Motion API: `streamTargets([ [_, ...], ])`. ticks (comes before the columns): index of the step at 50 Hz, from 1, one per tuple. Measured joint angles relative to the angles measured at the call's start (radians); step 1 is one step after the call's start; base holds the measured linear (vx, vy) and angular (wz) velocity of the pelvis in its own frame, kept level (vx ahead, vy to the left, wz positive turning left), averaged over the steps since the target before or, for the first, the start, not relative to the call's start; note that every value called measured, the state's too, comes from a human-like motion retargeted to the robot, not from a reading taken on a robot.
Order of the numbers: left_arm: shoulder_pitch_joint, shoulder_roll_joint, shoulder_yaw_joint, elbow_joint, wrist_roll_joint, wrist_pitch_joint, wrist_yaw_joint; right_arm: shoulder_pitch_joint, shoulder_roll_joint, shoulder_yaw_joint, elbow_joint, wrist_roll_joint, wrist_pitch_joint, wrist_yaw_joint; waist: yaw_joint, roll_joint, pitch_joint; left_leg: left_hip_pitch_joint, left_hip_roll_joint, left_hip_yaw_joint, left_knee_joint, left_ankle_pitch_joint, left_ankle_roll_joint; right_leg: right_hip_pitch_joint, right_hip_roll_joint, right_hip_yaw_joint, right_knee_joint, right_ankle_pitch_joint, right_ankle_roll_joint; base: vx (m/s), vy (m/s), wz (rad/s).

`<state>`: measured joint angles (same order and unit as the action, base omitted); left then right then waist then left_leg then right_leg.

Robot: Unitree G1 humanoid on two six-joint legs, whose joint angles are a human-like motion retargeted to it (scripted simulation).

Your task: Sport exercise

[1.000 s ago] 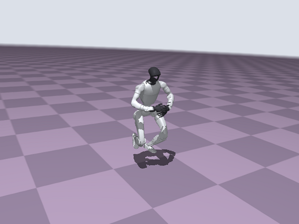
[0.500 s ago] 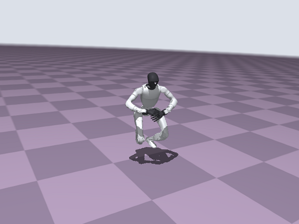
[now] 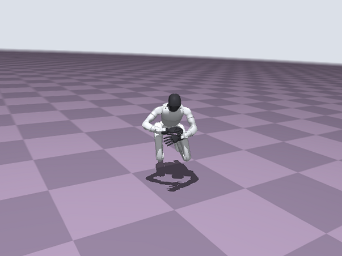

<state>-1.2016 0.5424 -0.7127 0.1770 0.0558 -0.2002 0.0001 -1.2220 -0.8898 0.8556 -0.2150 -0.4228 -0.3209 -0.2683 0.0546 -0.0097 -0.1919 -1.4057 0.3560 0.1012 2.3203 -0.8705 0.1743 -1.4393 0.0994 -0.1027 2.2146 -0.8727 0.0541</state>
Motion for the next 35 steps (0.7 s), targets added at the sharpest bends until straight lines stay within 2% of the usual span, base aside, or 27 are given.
streamTargets([
  [2, -0.114, -0.043, -0.006, 0.126, -0.030, 0.005, 0.043, -0.132, -0.012, 0.000, 0.067, 0.026, 0.025, -0.004, 0.002, -0.020, 0.009, 0.027, 0.002, -0.025, 0.024, 0.002, -0.009, 0.005, 0.000, 0.005, 0.025, 0.000, -0.004, 0.38, -0.03, -0.83],
  [5, -0.250, -0.106, -0.011, 0.329, -0.088, 0.015, 0.106, -0.308, -0.004, 0.009, 0.230, 0.070, 0.060, -0.006, 0.002, -0.044, -0.011, 0.047, 0.002, -0.060, 0.053, 0.003, -0.016, 0.006, -0.001, 0.015, 0.071, 0.002, 0.000, 0.36, -0.04, -0.63],
  [10, -0.477, -0.221, -0.048, 0.756, -0.232, 0.032, 0.183, -0.576, 0.091, 0.083, 0.741, 0.247, 0.110, 0.039, -0.012, -0.078, -0.043, 0.062, -0.027, -0.107, 0.065, 0.008, -0.028, 0.018, -0.017, 0.042, 0.150, 0.006, 0.012, 0.31, -0.05, -0.12],
  [15, -0.615, -0.283, -0.115, 1.037, -0.297, 0.036, 0.207, -0.740, 0.222, 0.168, 1.267, 0.407, 0.139, 0.165, -0.004, -0.109, -0.047, 0.083, -0.041, -0.145, 0.027, 0.054, -0.060, 0.016, -0.007, 0.059, 0.171, 0.122, 0.031, 0.27, -0.05, -0.45],
  [18, -0.632, -0.299, -0.148, 1.105, -0.278, 0.039, 0.216, -0.770, 0.260, 0.194, 1.425, 0.441, 0.146, 0.221, -0.001, -0.123, -0.037, 0.095, -0.040, -0.152, 0.000, 0.072, -0.061, 0.027, -0.003, 0.066, 0.151, 0.184, 0.046, 0.24, -0.03, -0.04],
  [25, -0.579, -0.297, -0.179, 1.130, -0.166, 0.040, 0.271, -0.718, 0.288, 0.199, 1.487, 0.437, 0.136, 0.226, -0.009, -0.131, -0.015, 0.128, -0.028, -0.137, -0.061, 0.050, -0.006, 0.084, 0.002, 0.066, 0.085, 0.246, 0.067, 0.21, -0.03, 0.15],
  [35, -0.485, -0.252, -0.195, 1.107, -0.014, 0.027, 0.402, -0.585, 0.301, 0.137, 1.383, 0.379, 0.103, 0.084, -0.029, -0.117, 0.004, 0.167, -0.022, -0.088, -0.113, 0.007, 0.036, 0.147, 0.002, 0.049, 0.021, 0.278, 0.087, 0.13, -0.03, 0.06],
])
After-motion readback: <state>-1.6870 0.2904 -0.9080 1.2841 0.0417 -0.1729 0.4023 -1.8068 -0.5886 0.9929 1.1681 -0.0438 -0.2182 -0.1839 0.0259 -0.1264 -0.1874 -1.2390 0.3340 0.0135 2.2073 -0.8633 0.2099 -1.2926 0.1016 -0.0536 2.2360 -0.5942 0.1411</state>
